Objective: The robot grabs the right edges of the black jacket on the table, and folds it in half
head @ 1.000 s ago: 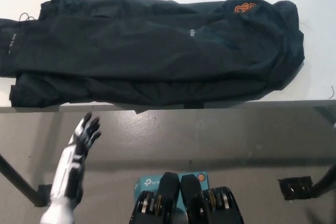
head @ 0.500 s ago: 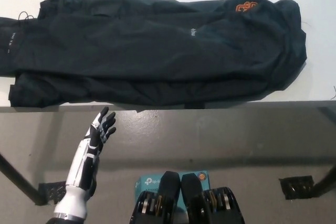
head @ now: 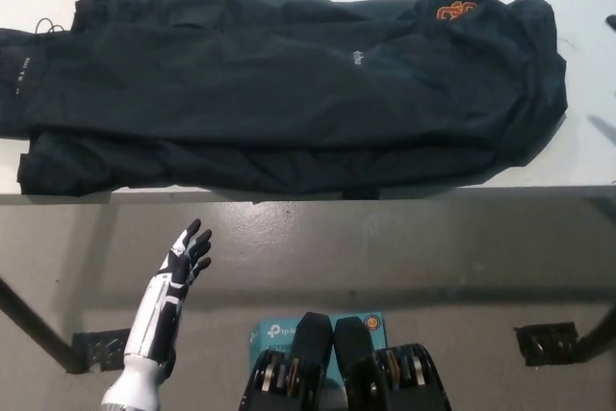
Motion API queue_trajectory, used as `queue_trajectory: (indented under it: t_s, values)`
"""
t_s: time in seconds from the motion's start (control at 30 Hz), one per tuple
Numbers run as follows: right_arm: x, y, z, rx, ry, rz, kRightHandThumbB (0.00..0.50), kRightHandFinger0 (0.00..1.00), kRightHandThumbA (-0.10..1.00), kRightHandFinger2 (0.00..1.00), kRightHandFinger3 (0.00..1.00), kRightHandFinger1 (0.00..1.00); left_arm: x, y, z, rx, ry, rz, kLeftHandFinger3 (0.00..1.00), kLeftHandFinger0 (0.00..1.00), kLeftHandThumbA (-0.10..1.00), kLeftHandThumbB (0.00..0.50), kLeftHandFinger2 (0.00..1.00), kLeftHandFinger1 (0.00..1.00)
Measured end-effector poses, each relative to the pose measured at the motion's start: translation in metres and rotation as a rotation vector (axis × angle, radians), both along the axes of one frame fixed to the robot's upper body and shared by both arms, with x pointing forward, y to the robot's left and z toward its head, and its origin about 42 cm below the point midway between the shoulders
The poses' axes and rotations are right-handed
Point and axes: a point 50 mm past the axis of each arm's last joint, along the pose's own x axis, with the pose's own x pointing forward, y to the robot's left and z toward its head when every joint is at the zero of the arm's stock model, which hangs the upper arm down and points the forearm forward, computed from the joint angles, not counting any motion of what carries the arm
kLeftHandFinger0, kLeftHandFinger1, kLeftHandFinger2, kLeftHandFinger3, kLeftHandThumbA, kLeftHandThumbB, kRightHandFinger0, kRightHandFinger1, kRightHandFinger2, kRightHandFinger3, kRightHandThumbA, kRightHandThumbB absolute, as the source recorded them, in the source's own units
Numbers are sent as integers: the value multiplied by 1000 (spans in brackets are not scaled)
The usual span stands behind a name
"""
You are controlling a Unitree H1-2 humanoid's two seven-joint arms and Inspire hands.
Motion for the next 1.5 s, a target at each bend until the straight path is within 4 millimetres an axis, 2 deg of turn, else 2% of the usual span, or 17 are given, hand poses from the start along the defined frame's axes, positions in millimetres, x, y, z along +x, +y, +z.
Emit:
queue_trajectory:
  t_s: [0.1,0.13,0.23,0.33,0.57,0.63,0.97,1.23,1.27,1.4,1.43,1.5]
  values:
    - [5,2,-17,58,71,29,310,1000,1000,1000,1000,1000,-3,0,-2,5,7,2,1000,1000,1000,298,1000,1000]
    - [6,2,-23,76,92,39,327,1000,1000,1000,1000,1000,-3,1,-3,7,9,3,1000,1000,1000,295,1000,1000]
    - [8,1,-40,130,158,67,332,1000,1000,1000,1000,1000,-5,1,-4,17,9,4,1000,1000,1000,295,1000,1000]
    - [8,-2,-49,164,194,88,322,1000,1000,1000,1000,1000,-6,1,-4,23,4,5,1000,1000,1000,308,1000,1000]
    - [9,-5,-49,220,196,135,327,1000,1000,1000,1000,1000,-9,3,-4,31,-3,9,1000,1000,1000,303,1000,1000]
    - [9,-5,-50,227,194,140,328,1000,1000,1000,1000,1000,-9,3,-3,32,-4,10,1000,1000,1000,316,1000,1000]
    - [8,-7,-49,255,174,145,328,1000,1000,1000,1000,1000,-9,4,-2,38,-14,15,1000,1000,1000,298,1000,1000]
    - [9,-2,-57,267,189,161,332,1000,1000,1000,1000,1000,-9,5,0,58,-42,17,1000,1000,1000,299,1000,1000]
    - [9,-2,-58,267,191,162,321,1000,1000,1000,1000,1000,-9,5,0,59,-44,17,1000,1000,1000,286,1000,1000]
    - [9,0,-57,219,195,156,331,1000,1000,1000,1000,1000,-9,6,0,63,-49,18,1000,1000,1000,278,1000,1000]
    - [9,0,-56,203,193,154,346,1000,1000,1000,1000,1000,-9,7,0,65,-50,18,1000,1000,1000,293,1000,1000]
    - [9,0,-55,185,193,150,341,1000,1000,1000,1000,1000,-9,7,0,66,-51,18,1000,1000,1000,293,1000,1000]
